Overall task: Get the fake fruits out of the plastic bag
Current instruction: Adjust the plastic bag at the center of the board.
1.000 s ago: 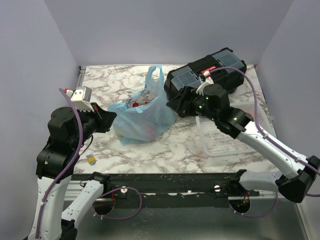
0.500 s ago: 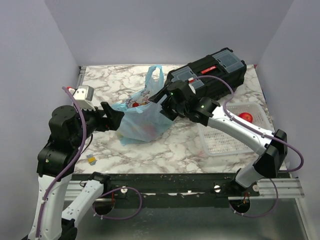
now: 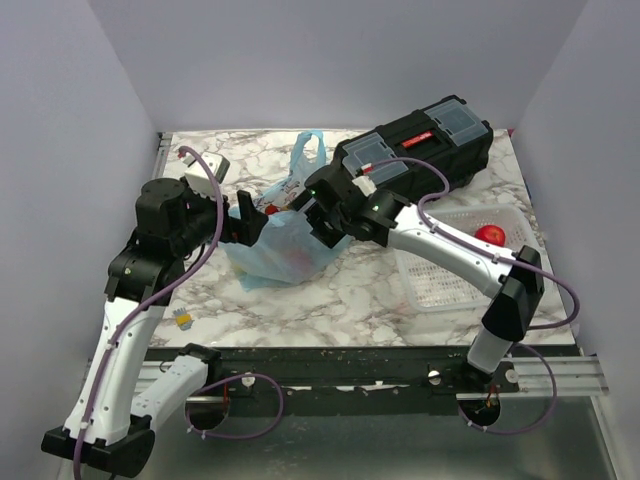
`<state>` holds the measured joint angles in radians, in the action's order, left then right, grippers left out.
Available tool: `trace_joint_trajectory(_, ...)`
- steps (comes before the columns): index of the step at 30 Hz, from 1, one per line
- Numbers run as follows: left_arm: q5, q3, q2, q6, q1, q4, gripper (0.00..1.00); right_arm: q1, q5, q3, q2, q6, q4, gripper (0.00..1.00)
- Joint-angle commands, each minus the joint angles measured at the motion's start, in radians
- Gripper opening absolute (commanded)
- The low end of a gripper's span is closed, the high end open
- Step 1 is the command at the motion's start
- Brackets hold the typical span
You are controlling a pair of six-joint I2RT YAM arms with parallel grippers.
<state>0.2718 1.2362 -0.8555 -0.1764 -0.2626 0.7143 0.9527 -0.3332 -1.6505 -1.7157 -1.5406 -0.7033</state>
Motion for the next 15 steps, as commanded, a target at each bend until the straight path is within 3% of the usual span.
trace_joint_trajectory(1, -0.061, -0.041, 0.007, 0.004, -0.012, -0.062, 0.84, 0.022, -0.087, -0.071, -0.065, -0.070, -0.102, 0.84)
trace_joint_trajectory(3, -0.150, -0.039, 0.013, -0.032, -0.012, -0.049, 0.63, 0.028, -0.098, -0.098, -0.093, -0.088, -0.124, 0.84)
trace_joint_trajectory(5, -0.209, -0.058, 0.036, -0.079, -0.013, -0.056, 0.35, 0.033, -0.090, -0.107, -0.109, -0.092, -0.125, 0.81)
trace_joint_trajectory(6, -0.220, -0.079, 0.059, -0.094, -0.013, -0.068, 0.26, 0.038, -0.096, -0.102, -0.111, -0.093, -0.121, 0.79)
trace_joint_trajectory(9, -0.264, -0.143, 0.123, -0.162, -0.013, -0.117, 0.15, 0.052, -0.134, -0.063, -0.102, -0.091, -0.093, 0.68)
trace_joint_trajectory(12, -0.366, -0.190, 0.177, -0.259, -0.012, -0.126, 0.00, 0.053, -0.150, -0.008, -0.075, -0.077, -0.057, 0.46)
trace_joint_trajectory(15, -0.453, -0.221, 0.214, -0.366, -0.012, -0.111, 0.00, 0.054, -0.180, 0.062, -0.039, -0.064, -0.021, 0.27)
